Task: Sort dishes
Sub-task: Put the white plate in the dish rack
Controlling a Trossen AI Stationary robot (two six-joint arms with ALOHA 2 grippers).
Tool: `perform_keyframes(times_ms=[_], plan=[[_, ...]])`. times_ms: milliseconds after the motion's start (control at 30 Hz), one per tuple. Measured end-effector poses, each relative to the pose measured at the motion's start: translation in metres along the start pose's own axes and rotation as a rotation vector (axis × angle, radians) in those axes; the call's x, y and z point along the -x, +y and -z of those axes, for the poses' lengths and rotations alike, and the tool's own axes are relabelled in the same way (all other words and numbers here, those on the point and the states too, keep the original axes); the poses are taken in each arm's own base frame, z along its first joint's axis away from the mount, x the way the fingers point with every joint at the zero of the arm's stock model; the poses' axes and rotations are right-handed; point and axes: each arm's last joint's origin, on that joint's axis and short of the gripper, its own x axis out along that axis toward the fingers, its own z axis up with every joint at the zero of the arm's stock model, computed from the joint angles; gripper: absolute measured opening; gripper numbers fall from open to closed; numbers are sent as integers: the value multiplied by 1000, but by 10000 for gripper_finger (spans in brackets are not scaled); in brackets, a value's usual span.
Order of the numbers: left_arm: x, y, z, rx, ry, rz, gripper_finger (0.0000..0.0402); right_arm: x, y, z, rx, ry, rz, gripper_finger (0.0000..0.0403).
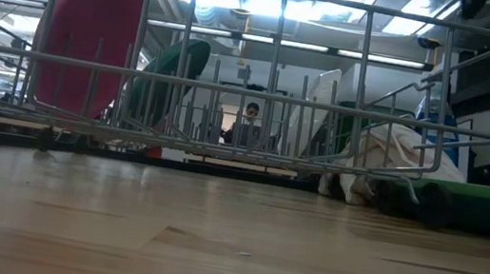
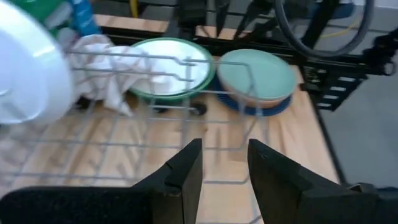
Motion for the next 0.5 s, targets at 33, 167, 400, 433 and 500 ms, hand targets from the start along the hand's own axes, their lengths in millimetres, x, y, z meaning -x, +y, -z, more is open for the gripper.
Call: perform_keyframes(times_ms=[33, 167, 400, 433, 500], plan=[[-3, -4, 0, -5, -3, 12, 117, 1, 4, 4, 21, -1, -2, 124], [-13, -20, 4, -22, -7, 52, 117, 1, 19, 20, 96, -2, 1, 124], [-26, -46, 11, -51, -13, 121, 117, -28, 37, 54, 122, 31, 131, 124], [-27, -49, 12, -55, -15, 130, 117, -34, 37, 58, 117, 39, 157, 124], [-29, -56, 13, -57, -26, 149, 117, -47, 37, 65, 119, 64, 201, 124]])
